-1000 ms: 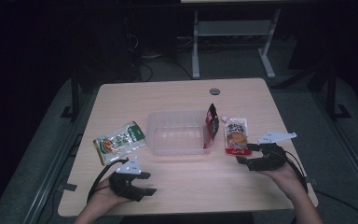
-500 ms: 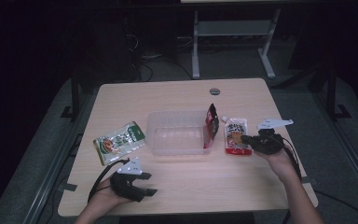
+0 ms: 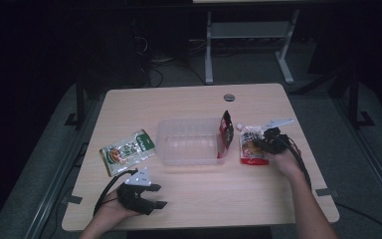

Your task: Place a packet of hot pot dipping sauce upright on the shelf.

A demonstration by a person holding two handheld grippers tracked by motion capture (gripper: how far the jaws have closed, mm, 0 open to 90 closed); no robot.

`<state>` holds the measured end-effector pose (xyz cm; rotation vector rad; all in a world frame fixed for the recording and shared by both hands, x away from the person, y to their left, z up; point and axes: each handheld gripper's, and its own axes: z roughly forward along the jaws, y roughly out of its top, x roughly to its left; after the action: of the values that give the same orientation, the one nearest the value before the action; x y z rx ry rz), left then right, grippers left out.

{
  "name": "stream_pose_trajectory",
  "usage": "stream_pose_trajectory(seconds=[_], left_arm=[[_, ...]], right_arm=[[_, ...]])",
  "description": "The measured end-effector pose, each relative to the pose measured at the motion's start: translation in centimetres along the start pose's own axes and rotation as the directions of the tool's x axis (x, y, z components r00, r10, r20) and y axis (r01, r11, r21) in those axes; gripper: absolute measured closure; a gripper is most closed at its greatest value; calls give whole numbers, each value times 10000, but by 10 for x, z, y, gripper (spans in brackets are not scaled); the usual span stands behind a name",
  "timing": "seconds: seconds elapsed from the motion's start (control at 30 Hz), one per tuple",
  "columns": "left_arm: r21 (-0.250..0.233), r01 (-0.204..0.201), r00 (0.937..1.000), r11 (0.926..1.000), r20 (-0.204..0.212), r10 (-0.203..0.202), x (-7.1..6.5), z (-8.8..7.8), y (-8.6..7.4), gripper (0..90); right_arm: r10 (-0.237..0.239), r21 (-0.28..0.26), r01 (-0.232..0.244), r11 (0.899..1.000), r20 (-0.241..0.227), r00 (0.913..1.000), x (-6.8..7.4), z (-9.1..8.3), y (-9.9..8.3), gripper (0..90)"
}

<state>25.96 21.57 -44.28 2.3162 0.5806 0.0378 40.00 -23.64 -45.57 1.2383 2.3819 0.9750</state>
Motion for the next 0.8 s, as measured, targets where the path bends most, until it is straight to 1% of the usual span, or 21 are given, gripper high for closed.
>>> stream_pose_trajectory(seconds=[0.1,0.13,0.17,0.2,0.23,0.37,0.43,0.47,0.57,0.6,0.7,0.73,0.77,0.8], left_arm=[[-63,46,10000,10000,20,-46,-1,0,0,365],[0,14,10000,10000,29,-14,-1,1,0,365],[0,14,10000,10000,29,-14,-1,1,0,365],[127,-125,9999,9998,10,125,0,1,0,365],[127,-125,9999,9998,10,125,0,1,0,365],[89,-130,9999,9999,16,130,-2,1,1,365],[110,-113,9999,9999,21,113,-2,1,1,365],[118,-113,9999,9999,19,113,-2,1,1,365],[114,-128,9999,9999,0,128,-1,1,1,365],[43,-50,10000,10000,2,50,-2,1,0,365],[51,-55,10000,10000,-12,55,-1,0,0,365],[10,-24,10000,10000,-11,24,-2,0,0,365],[10,-24,10000,10000,-11,24,-2,0,0,365],[8,-26,10000,10000,-18,26,-2,0,0,365]], right_arm=[[-130,106,130,9999,39,9999,1,3,0,899],[-168,188,167,9997,23,9999,1,3,-1,900],[-168,188,167,9997,23,9999,1,3,-1,900],[-69,318,70,9995,-30,10000,0,4,-2,900],[-69,318,70,9995,-30,10000,0,4,-2,900],[-292,540,285,9981,129,9995,5,6,-1,900],[-324,550,318,9980,104,9994,5,7,-2,900],[-273,682,272,9973,4,9996,5,6,-2,900],[-265,776,269,9966,-56,9996,7,6,-2,900],[-288,825,293,9962,-82,9996,7,5,-3,900],[-423,973,434,9943,-135,9990,11,4,-3,900],[-517,1108,530,9924,-144,9986,14,2,-4,900],[-517,1108,530,9924,-144,9986,14,2,-4,900],[-737,1220,749,9897,-136,9972,17,0,-5,900]])
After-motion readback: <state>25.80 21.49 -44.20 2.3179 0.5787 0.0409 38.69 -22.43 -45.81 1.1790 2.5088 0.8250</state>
